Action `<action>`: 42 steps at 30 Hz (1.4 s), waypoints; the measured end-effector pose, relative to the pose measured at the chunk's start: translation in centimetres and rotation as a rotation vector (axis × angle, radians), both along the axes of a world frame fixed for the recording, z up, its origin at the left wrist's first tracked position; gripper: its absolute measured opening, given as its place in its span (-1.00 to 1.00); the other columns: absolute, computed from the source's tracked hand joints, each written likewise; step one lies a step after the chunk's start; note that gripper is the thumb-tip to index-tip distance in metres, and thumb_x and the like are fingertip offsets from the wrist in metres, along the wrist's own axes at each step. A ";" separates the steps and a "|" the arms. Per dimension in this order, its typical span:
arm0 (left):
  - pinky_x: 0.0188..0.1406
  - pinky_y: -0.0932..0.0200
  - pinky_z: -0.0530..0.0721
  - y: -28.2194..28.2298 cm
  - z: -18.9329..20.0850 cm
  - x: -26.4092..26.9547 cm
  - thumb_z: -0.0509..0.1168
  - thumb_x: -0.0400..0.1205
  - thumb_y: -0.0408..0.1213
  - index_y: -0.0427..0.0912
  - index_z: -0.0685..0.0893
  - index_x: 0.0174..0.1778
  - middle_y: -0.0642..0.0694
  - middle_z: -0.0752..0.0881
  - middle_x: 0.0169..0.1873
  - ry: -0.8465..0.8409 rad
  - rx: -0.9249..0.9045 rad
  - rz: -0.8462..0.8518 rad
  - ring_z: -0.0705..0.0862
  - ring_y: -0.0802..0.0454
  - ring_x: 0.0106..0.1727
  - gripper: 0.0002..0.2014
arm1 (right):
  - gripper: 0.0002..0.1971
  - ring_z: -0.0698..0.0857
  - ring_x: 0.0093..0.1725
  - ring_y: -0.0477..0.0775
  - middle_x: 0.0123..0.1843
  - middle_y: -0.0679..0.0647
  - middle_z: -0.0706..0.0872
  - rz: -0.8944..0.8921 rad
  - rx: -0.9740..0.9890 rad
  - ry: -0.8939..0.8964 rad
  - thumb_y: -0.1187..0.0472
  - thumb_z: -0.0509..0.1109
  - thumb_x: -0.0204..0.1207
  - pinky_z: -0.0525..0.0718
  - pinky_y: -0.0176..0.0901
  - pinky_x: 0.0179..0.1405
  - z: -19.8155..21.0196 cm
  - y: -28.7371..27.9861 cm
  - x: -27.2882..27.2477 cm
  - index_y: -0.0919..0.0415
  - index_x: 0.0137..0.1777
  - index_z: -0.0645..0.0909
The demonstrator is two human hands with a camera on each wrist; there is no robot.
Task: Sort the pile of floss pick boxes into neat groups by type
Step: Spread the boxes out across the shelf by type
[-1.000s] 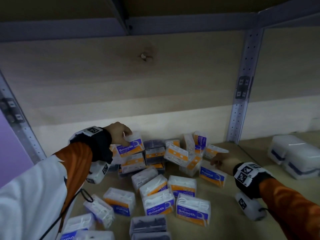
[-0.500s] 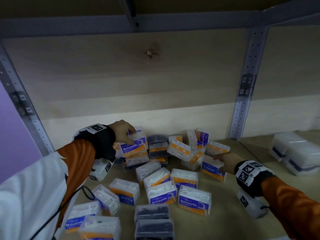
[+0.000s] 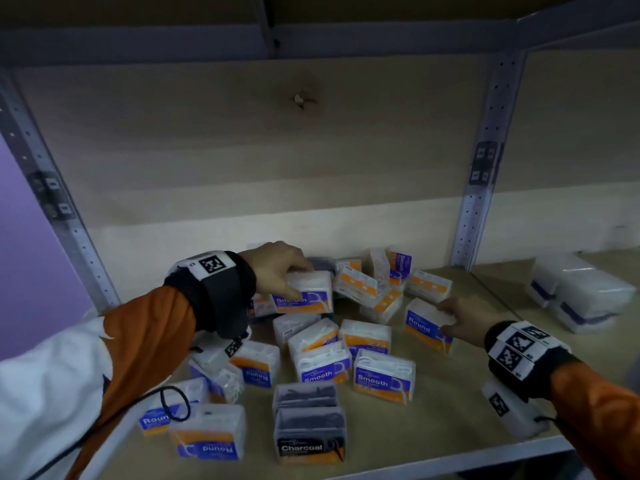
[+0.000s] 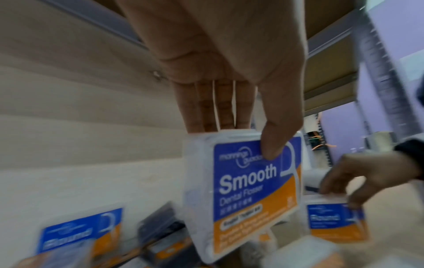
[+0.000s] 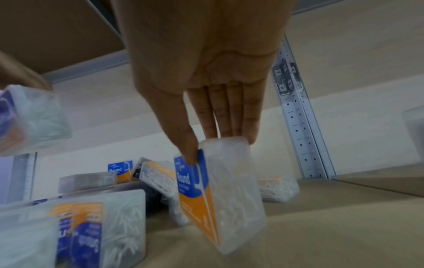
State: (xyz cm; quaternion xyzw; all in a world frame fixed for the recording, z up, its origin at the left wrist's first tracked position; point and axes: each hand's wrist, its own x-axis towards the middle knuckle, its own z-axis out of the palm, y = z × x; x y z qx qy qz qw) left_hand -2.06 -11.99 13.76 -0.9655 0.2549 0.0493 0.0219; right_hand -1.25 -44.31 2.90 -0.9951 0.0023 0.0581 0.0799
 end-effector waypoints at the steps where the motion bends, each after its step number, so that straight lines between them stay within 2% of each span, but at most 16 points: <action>1: 0.17 0.20 0.49 -0.8 0.0 -0.8 0.42 0.52 -0.15 -0.10 0.59 0.38 -0.11 0.62 0.25 -0.001 -0.007 -0.047 0.57 -0.02 0.23 -0.52 | -0.40 0.51 0.46 0.06 0.52 0.08 0.47 -0.002 -0.002 0.001 0.06 0.39 0.54 0.47 -0.25 0.36 0.1 -0.1 -0.4 0.13 0.56 0.36; 4: 0.24 0.17 0.49 -3.5 -0.3 -3.2 0.42 0.51 -0.14 -0.11 0.58 0.41 -0.14 0.60 0.28 -0.014 -0.037 -0.190 0.57 -0.05 0.27 -0.48 | -0.43 0.52 0.44 0.07 0.51 0.08 0.49 0.010 -0.020 -0.003 0.06 0.38 0.54 0.49 -0.24 0.33 0.7 -0.5 -1.8 0.11 0.54 0.38; 6: 0.21 0.19 0.44 -5.3 -0.6 -4.7 0.41 0.53 -0.11 -0.11 0.53 0.46 -0.13 0.56 0.33 -0.017 -0.014 -0.262 0.54 -0.04 0.31 -0.45 | -0.45 0.54 0.43 0.07 0.49 0.07 0.52 0.014 -0.034 -0.004 0.06 0.37 0.55 0.51 -0.24 0.31 1.0 -0.6 -2.6 0.10 0.54 0.39; 9: 0.16 0.13 0.45 -7.8 -1.3 -6.2 0.38 0.56 -0.10 -0.14 0.51 0.46 -0.16 0.54 0.30 0.002 0.018 -0.362 0.54 -0.07 0.27 -0.46 | -0.49 0.58 0.40 0.07 0.45 0.07 0.58 0.027 -0.060 -0.008 0.10 0.35 0.56 0.54 -0.26 0.26 1.5 -0.8 -3.4 0.09 0.51 0.43; 14: 0.12 -0.04 0.59 -10.8 -3.5 -8.2 0.35 0.57 -0.16 -0.23 0.53 0.42 -0.19 0.52 0.28 0.039 0.098 -0.407 0.58 -0.16 0.21 -0.50 | -0.49 0.60 0.39 0.07 0.43 0.07 0.61 0.026 -0.074 -0.019 0.08 0.37 0.54 0.54 -0.23 0.29 1.8 -1.4 -4.6 0.07 0.50 0.44; 16: 0.04 0.03 0.57 -11.5 -4.5 -8.7 0.33 0.59 -0.15 -0.25 0.55 0.39 -0.21 0.53 0.26 0.048 0.114 -0.413 0.59 -0.18 0.19 -0.54 | -0.49 0.60 0.38 0.06 0.43 0.06 0.61 0.030 -0.069 -0.017 0.09 0.37 0.55 0.55 -0.23 0.28 1.8 -1.6 -5.0 0.08 0.51 0.44; 18: -0.09 0.08 0.46 -12.0 -5.3 -9.1 0.32 0.60 -0.17 -0.27 0.56 0.35 -0.22 0.54 0.25 0.052 0.140 -0.400 0.59 -0.20 0.20 -0.58 | -0.49 0.61 0.37 0.05 0.42 0.06 0.62 0.037 -0.060 -0.012 0.10 0.37 0.55 0.56 -0.23 0.27 1.8 -1.8 -5.2 0.09 0.51 0.44; 22: 0.00 -0.04 0.53 -12.7 -6.6 -9.7 0.31 0.62 -0.20 -0.36 0.53 0.35 -0.29 0.52 0.27 0.080 0.225 -0.354 0.57 -0.27 0.21 -0.57 | -0.49 0.62 0.35 0.05 0.42 0.05 0.62 0.049 -0.057 -0.001 0.08 0.36 0.56 0.58 -0.20 0.26 1.8 -1.9 -5.5 0.09 0.51 0.43; 26: -0.14 -0.04 0.48 -13.3 -7.5 -9.9 0.28 0.64 -0.28 -0.45 0.52 0.33 -0.34 0.50 0.27 0.104 0.282 -0.309 0.59 -0.33 0.18 -0.60 | -0.49 0.60 0.37 0.04 0.44 0.04 0.60 0.076 -0.065 0.005 0.07 0.34 0.57 0.55 -0.24 0.26 1.8 -1.6 -5.6 0.09 0.52 0.42; 29: -0.20 0.03 0.43 -13.5 -8.1 -9.8 0.24 0.66 -0.35 -0.44 0.50 0.32 -0.37 0.50 0.28 0.103 0.344 -0.271 0.58 -0.34 0.19 -0.65 | -0.49 0.57 0.41 0.02 0.47 0.02 0.57 0.094 -0.069 0.014 0.07 0.32 0.59 0.52 -0.27 0.28 1.8 -1.3 -5.6 0.08 0.53 0.39; 36: -0.11 0.00 0.43 -13.5 -9.4 -9.4 0.25 0.65 -0.44 -0.40 0.43 0.43 -0.37 0.41 0.35 0.107 0.415 -0.173 0.55 -0.35 0.27 -0.59 | -0.47 0.54 0.44 -0.04 0.52 -0.03 0.51 0.128 -0.068 -0.001 0.04 0.30 0.60 0.50 -0.33 0.25 1.8 -0.7 -5.7 0.06 0.56 0.35; 38: 0.01 -0.08 0.54 -13.5 -9.6 -9.2 0.25 0.64 -0.48 -0.41 0.42 0.43 -0.37 0.41 0.36 0.113 0.415 -0.137 0.55 -0.34 0.29 -0.58 | -0.47 0.54 0.44 -0.04 0.52 -0.02 0.51 0.133 -0.058 0.000 0.04 0.30 0.60 0.51 -0.32 0.25 1.7 -0.6 -5.7 0.08 0.56 0.35; 40: 0.15 -0.11 0.57 -13.4 -9.8 -9.1 0.26 0.63 -0.49 -0.42 0.39 0.45 -0.36 0.40 0.38 0.126 0.415 -0.118 0.54 -0.33 0.31 -0.56 | -0.47 0.54 0.44 -0.03 0.52 -0.02 0.51 0.139 -0.052 0.000 0.05 0.30 0.60 0.51 -0.32 0.25 1.7 -0.4 -5.6 0.08 0.56 0.35; 42: 0.16 -0.10 0.57 -13.4 -9.8 -9.0 0.27 0.62 -0.49 -0.42 0.37 0.45 -0.36 0.40 0.37 0.135 0.417 -0.114 0.54 -0.33 0.31 -0.54 | -0.47 0.56 0.42 -0.03 0.51 -0.02 0.52 0.143 -0.054 -0.002 0.04 0.30 0.60 0.52 -0.31 0.25 1.9 -0.2 -5.6 0.07 0.56 0.35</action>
